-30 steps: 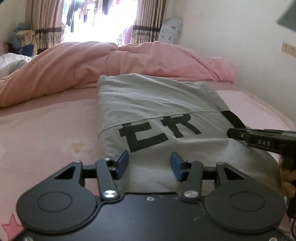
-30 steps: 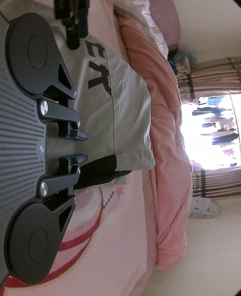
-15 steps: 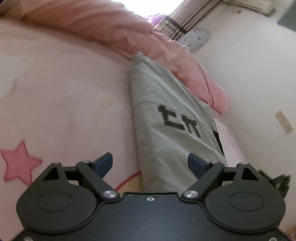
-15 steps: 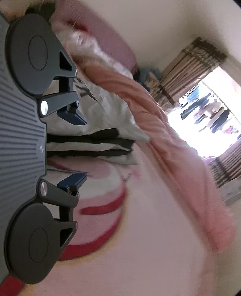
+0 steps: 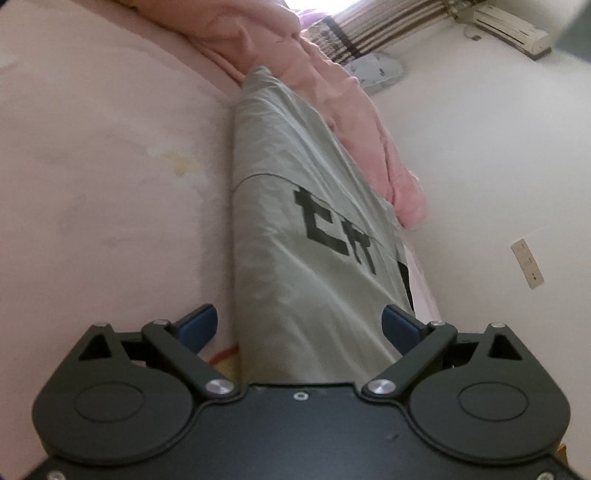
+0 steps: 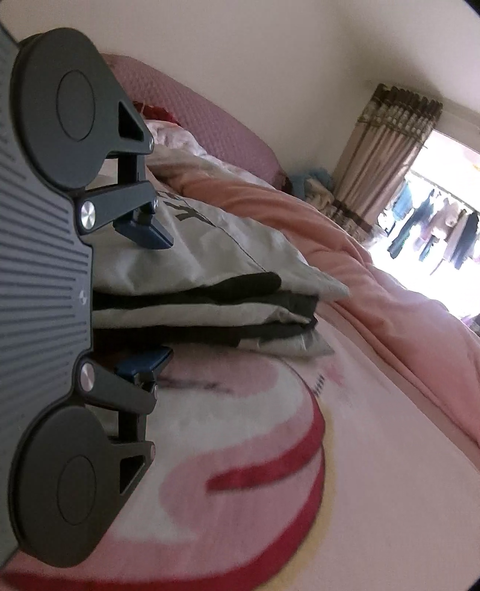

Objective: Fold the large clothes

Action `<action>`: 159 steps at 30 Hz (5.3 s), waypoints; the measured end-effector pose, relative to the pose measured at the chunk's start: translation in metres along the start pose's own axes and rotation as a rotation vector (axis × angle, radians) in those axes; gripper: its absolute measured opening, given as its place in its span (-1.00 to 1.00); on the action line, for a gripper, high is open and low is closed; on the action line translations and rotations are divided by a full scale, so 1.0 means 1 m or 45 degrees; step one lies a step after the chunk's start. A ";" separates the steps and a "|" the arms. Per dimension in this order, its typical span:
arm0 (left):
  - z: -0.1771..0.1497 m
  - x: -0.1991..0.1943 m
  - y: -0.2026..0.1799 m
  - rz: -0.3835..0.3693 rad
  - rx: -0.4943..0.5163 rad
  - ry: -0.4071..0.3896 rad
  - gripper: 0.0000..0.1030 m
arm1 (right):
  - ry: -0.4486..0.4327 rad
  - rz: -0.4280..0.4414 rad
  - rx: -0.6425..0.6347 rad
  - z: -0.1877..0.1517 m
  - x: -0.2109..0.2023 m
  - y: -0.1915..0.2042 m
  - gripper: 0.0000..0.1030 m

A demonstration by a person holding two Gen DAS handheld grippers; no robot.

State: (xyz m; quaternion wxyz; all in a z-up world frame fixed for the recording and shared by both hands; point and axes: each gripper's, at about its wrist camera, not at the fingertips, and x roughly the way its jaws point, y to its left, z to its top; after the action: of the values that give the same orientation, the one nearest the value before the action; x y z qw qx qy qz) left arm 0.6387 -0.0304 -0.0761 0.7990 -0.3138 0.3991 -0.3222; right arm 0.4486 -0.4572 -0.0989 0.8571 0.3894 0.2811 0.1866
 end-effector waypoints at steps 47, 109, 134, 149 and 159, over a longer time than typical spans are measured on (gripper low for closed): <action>0.001 -0.078 -0.098 0.198 0.328 -0.084 -0.40 | -0.089 -0.027 -0.248 -0.028 0.011 0.149 -0.53; -0.115 -0.204 -0.068 0.500 0.497 -0.245 0.14 | -0.109 -0.529 -0.795 -0.172 0.015 0.227 -0.72; -0.223 -0.249 -0.075 0.566 0.424 -0.241 0.08 | -0.090 -0.628 -0.677 -0.257 -0.046 0.211 -0.77; -0.251 -0.210 -0.096 0.597 0.563 -0.161 0.20 | -0.058 -0.681 -0.733 -0.283 -0.028 0.222 -0.71; -0.241 -0.216 -0.108 0.574 0.594 -0.169 0.21 | -0.082 -0.650 -0.767 -0.271 -0.034 0.235 -0.63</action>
State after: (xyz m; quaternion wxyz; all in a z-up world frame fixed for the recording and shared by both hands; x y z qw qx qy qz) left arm 0.3056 0.0124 -0.0169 0.9248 -0.0462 0.3211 -0.1988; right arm 0.2290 -0.1758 -0.0521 0.9602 0.0437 0.2745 0.0293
